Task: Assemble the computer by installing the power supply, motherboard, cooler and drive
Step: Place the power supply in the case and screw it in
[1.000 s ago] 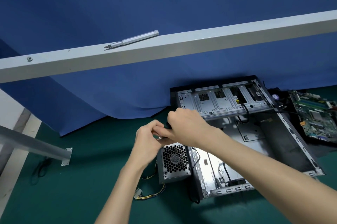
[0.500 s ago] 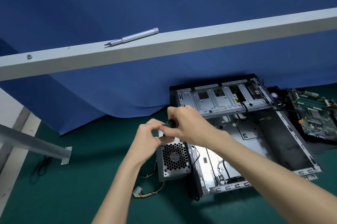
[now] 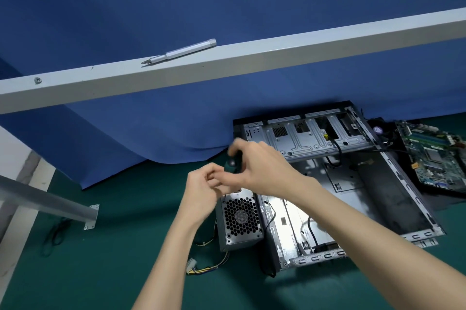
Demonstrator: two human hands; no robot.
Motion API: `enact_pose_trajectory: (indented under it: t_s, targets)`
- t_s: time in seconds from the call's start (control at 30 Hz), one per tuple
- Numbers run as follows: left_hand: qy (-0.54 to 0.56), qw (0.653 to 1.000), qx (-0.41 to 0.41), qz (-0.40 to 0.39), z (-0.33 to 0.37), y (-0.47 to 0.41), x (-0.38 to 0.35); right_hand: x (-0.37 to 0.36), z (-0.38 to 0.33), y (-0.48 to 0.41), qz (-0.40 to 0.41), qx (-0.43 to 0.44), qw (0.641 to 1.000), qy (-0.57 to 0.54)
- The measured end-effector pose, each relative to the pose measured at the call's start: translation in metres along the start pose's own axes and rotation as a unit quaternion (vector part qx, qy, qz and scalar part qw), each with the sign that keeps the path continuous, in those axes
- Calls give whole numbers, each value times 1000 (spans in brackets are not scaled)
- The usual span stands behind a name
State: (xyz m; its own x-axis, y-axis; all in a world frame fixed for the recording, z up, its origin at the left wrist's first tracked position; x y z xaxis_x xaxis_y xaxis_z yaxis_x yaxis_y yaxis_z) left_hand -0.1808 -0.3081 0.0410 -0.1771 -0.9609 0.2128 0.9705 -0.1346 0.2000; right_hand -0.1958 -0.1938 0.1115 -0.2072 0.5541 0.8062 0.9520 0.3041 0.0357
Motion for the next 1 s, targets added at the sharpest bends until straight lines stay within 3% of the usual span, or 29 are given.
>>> enact_pose_trajectory:
  t_s: [0.1,0.2,0.37,0.5,0.7,0.83,1.0]
  targets:
    - [-18,999,-1,-42,1,-4,-7,0,0,1,6,12,1000,-22]
    - [-67,997,0,-32,3,-4,-11,3,3,-3,35,-34,997,54]
    - [-1,999,14,-43,0,-5,-9,-3,-1,-2,-11,23,1000,8]
    - [-58,998,9,-28,0,-1,-5,-4,4,1,26,-32,996,77]
    - [-28,999,-10,-30,5,-2,1,-8,2,0,-21,0,1000,-15]
    - [-72,997,-23,-22,8,-1,-3,-11,3,0,12,-39,997,67]
    - [-32,999,-5,-43,-1,-4,-1,-12,-1,5,-1,13,998,-54]
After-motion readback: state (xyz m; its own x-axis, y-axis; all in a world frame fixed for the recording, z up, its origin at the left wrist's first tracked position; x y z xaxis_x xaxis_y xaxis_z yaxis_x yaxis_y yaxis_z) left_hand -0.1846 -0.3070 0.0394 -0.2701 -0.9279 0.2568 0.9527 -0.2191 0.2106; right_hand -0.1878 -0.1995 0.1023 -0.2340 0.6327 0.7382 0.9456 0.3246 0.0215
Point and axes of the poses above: each hand's wrist, its own y-axis away from the middle knuckle, its own x-axis out of the back of the hand, z = x × y, the point moved 10 cm from there along -y, towards the middle knuckle, and after that the axes turned 2 degrees about -z, right-handed, at the moved point
